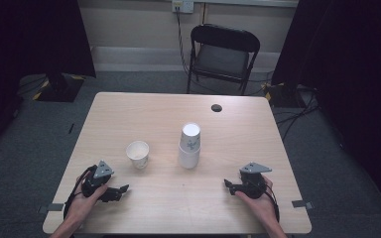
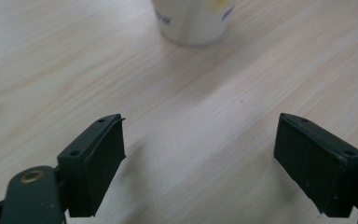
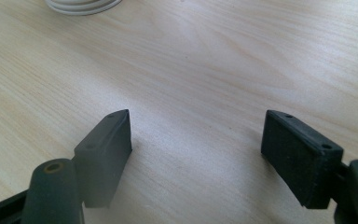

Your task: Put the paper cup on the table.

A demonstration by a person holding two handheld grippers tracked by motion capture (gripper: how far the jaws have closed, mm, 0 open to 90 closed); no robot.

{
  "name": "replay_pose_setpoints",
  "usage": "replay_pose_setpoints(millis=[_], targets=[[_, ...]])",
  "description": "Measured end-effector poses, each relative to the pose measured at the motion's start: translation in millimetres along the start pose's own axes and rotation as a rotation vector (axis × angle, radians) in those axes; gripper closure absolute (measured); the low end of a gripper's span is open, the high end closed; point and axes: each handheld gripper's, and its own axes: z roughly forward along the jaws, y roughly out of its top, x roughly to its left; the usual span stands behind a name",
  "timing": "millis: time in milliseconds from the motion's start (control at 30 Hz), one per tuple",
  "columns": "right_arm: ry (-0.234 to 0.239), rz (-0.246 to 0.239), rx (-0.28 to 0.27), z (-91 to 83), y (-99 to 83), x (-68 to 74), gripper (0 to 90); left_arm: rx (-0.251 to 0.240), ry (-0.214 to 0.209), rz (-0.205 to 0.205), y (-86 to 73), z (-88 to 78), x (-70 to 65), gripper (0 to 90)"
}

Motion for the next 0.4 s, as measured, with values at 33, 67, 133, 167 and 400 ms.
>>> replay_pose_setpoints(millis=[33, 67, 133, 167, 400], targets=[[0.000, 0.000, 0.000, 0.0, 0.0, 0.0, 24.2, 0.011, 0.006, -0.006, -2.2, 1.4, 1.0, 16.1], [0.000, 0.000, 0.000, 0.0, 0.0, 0.0, 24.2, 0.010, 0.003, -0.014, -4.8, 3.5, 2.6, 16.1], [0.000, -0.001, 0.000, 0.0, 0.0, 0.0, 24.2, -0.006, -0.011, -0.030, -5.8, 5.8, 5.6, 14.1], [0.000, 0.000, 0.000, 0.0, 0.0, 0.0, 24.2, -0.014, -0.008, -0.028, -5.9, 7.0, 6.5, 14.2], [0.000, -0.001, 0.000, 0.0, 0.0, 0.0, 24.2, -0.038, 0.002, -0.045, -7.0, 13.3, 7.9, 3.0]])
